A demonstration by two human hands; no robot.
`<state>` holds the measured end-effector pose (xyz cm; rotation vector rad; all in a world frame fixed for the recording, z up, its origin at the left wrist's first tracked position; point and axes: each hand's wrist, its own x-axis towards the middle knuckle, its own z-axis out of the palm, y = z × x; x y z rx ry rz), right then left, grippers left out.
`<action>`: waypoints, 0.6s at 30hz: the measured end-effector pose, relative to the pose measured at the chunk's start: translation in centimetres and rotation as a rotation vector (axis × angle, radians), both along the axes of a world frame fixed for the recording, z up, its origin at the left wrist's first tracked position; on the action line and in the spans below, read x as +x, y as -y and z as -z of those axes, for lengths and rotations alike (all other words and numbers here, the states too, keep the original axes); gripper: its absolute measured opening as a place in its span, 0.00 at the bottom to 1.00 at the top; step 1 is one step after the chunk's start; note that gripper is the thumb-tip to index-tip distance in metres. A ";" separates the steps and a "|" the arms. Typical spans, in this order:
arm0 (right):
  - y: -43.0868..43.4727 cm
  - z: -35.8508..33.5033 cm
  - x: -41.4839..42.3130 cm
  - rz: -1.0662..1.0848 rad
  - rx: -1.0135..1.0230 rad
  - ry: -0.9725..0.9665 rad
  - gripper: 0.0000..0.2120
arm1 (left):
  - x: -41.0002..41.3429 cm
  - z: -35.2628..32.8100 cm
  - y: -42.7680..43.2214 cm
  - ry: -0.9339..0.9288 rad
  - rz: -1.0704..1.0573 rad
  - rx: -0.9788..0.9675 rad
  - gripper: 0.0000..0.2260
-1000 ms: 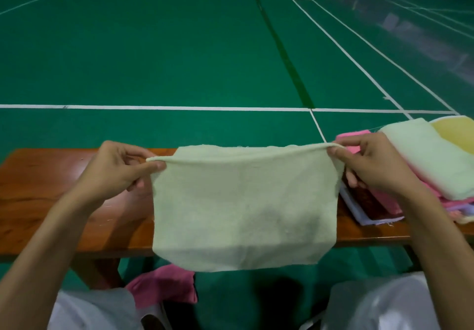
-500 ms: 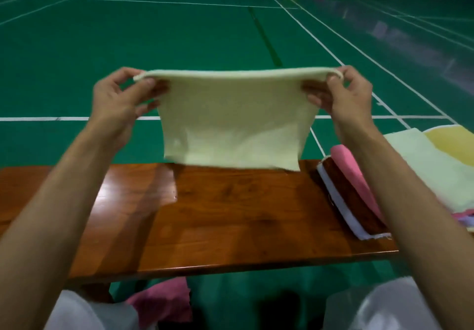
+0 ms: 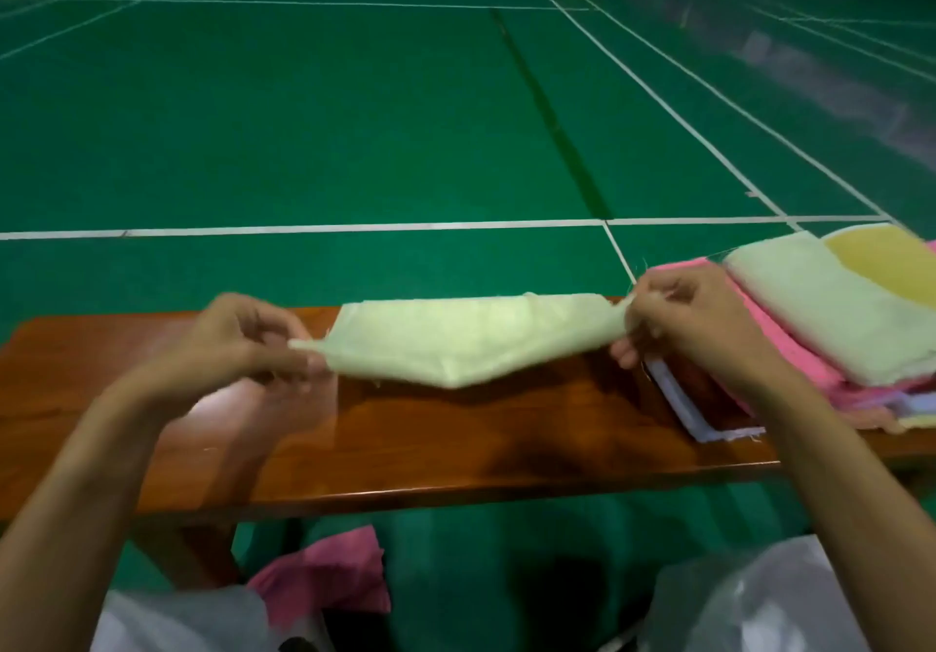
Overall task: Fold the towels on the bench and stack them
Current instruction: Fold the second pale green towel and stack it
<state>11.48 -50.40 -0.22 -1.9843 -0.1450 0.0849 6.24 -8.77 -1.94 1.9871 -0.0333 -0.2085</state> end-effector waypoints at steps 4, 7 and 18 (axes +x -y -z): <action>0.6 2.6 -1.1 -0.353 -0.426 -0.368 0.09 | -1.3 2.4 -0.3 -0.320 0.267 0.190 0.06; 0.8 3.7 -1.1 -0.534 -0.639 -0.599 0.07 | -1.9 3.4 -0.8 -0.501 0.385 0.287 0.01; 1.1 4.1 -0.9 -0.758 -0.725 -0.835 0.09 | -1.1 4.4 1.7 -0.886 0.679 0.501 0.04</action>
